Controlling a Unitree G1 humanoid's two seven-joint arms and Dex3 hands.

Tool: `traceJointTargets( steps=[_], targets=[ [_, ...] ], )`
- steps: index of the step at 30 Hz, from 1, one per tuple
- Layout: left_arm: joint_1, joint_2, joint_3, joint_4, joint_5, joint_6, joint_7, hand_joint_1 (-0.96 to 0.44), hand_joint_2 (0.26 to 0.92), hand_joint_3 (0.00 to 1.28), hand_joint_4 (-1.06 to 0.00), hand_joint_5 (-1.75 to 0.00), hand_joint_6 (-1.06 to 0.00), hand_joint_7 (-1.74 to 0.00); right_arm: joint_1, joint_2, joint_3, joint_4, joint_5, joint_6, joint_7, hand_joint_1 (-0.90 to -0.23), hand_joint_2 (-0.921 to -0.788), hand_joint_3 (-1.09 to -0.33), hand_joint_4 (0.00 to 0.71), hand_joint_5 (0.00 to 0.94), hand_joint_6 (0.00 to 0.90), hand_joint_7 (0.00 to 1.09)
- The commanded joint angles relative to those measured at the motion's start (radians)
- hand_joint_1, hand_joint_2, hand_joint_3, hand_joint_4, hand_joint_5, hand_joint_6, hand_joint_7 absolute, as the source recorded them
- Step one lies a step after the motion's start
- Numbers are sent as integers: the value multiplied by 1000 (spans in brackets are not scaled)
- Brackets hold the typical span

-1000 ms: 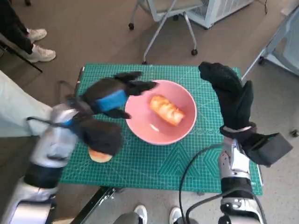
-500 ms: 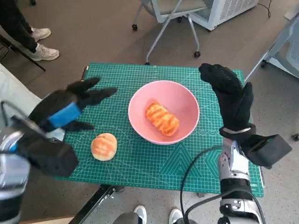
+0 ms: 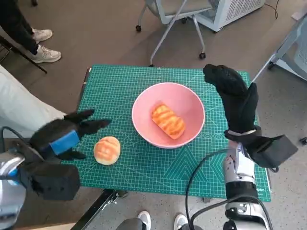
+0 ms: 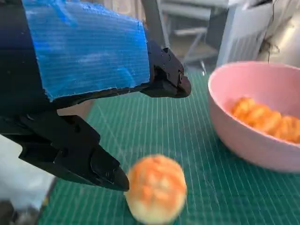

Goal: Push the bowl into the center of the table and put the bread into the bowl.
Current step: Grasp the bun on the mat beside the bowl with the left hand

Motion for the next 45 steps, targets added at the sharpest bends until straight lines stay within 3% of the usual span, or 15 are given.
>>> traceJointTargets(
  steps=[1,14,31,39,45],
  targets=[
    [16,-23,-26,-14,-13,14,-1,211,767,11,-167,0,-366,0,2,-4,1,20,-3,13,17,-675,-921,-743,238,0,134,492],
    [-20,-67,-132,36,38,94,-1,207,772,12,-154,0,-345,0,-2,-17,-6,28,6,21,47,-676,-921,-741,239,1,137,489],
    [-136,-137,-279,285,143,82,73,139,767,8,-162,-3,-343,-1,-1,-35,-19,31,4,18,57,-665,-921,-744,237,1,136,489],
    [-177,-157,-346,378,197,97,69,130,771,11,-233,-16,-373,-10,7,-32,-20,12,3,25,46,-655,-921,-751,235,0,132,490],
    [-204,-155,-376,431,231,107,60,160,796,31,-394,-22,-529,-44,13,-27,-21,2,3,24,40,-653,-921,-753,234,0,129,493]
  ],
)
